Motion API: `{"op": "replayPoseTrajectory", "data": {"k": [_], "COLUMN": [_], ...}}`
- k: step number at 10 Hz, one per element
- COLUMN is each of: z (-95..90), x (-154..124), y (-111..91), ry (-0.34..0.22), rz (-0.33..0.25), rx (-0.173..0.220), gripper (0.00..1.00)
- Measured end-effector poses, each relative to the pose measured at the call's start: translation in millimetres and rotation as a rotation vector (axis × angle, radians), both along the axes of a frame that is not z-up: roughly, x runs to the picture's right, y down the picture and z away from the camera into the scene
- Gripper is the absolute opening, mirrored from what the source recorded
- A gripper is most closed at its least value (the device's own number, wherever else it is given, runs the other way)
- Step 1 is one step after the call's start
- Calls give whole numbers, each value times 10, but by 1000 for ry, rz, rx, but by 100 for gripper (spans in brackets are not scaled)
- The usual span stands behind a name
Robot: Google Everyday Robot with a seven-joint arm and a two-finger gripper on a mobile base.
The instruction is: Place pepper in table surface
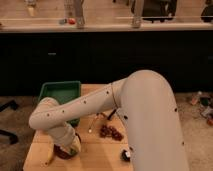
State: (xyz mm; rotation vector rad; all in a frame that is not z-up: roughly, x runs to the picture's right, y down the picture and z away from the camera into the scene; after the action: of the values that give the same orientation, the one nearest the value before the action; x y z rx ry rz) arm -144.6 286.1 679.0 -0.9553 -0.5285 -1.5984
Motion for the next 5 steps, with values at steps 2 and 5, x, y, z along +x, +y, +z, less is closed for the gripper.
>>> {"op": "replayPoseTrajectory", "data": {"k": [2, 5], "z": [-76, -170], "x": [125, 267], "y": [-74, -123], "ry": [16, 35], "rz": [23, 61], "rx": [26, 56], "gripper": [0, 0]}}
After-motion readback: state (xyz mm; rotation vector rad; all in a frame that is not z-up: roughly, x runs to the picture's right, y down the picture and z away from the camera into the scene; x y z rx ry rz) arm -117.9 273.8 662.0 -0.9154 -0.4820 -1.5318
